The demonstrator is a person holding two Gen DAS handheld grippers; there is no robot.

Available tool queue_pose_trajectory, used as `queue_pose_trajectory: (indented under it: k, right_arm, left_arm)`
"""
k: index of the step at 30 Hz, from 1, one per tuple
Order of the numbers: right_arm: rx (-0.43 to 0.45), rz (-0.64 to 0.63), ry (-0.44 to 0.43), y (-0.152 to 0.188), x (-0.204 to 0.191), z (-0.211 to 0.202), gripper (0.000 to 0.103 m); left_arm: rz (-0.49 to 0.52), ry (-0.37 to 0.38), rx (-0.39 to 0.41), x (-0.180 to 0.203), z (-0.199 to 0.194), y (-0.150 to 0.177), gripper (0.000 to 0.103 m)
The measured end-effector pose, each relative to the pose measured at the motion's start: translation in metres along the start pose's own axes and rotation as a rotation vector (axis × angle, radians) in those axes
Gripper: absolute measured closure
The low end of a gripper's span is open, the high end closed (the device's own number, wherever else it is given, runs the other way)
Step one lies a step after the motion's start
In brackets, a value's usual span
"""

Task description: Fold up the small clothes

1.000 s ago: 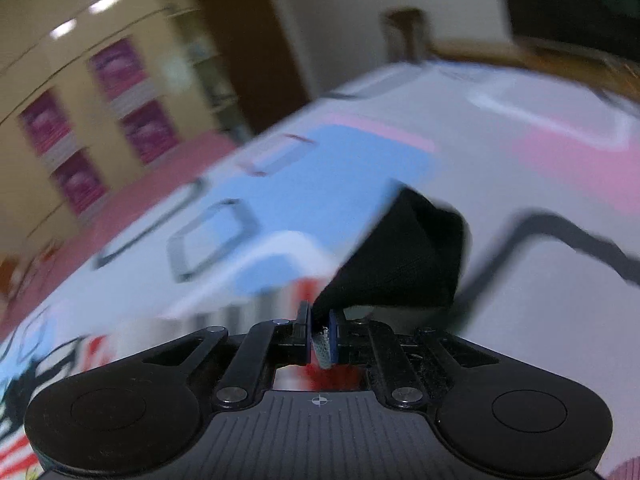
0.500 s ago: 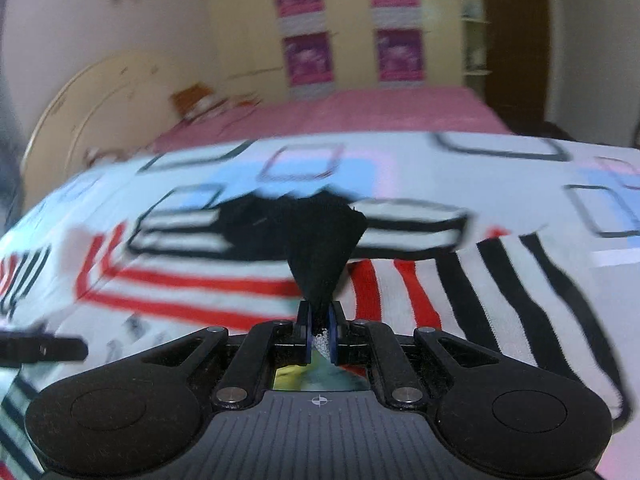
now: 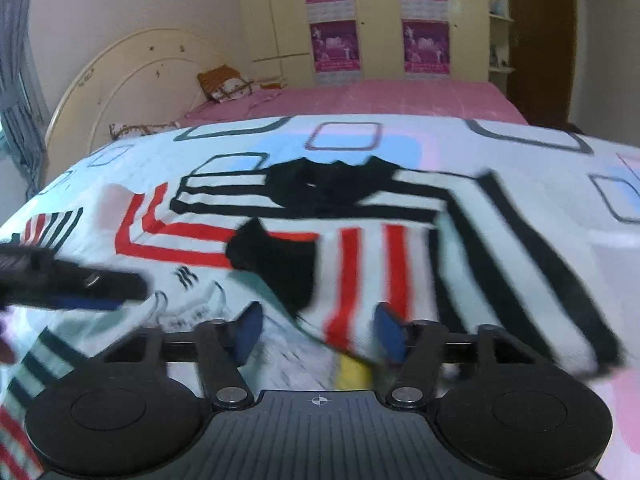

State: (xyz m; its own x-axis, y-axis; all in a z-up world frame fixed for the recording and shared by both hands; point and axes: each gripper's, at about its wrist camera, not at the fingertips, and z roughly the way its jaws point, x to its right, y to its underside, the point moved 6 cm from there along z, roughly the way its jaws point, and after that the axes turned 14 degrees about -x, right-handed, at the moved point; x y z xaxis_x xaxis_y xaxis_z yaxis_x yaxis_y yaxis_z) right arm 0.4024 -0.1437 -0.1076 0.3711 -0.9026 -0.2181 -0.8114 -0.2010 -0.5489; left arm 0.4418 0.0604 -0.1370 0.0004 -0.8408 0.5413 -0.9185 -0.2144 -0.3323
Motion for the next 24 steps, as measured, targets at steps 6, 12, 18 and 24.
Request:
queue_pose_trajectory:
  k: [6, 12, 18, 24]
  right_arm:
    - [-0.029, 0.139, 0.078, 0.040, 0.068, -0.038, 0.053]
    - [-0.002, 0.372, 0.106, 0.048, 0.130, -0.038, 0.053]
    - [-0.002, 0.384, 0.121, 0.034, 0.136, -0.020, 0.082]
    - [-0.014, 0.350, 0.139, 0.038, 0.134, -0.020, 0.083]
  left_arm:
    - [0.002, 0.002, -0.034, 0.030, 0.053, -0.020, 0.028]
    - [0.048, -0.080, -0.044, 0.046, 0.079, -0.039, 0.056]
    - [0.134, -0.106, 0.052, 0.050, 0.054, -0.044, 0.097]
    - [0.143, -0.223, 0.147, 0.014, 0.017, -0.047, 0.097]
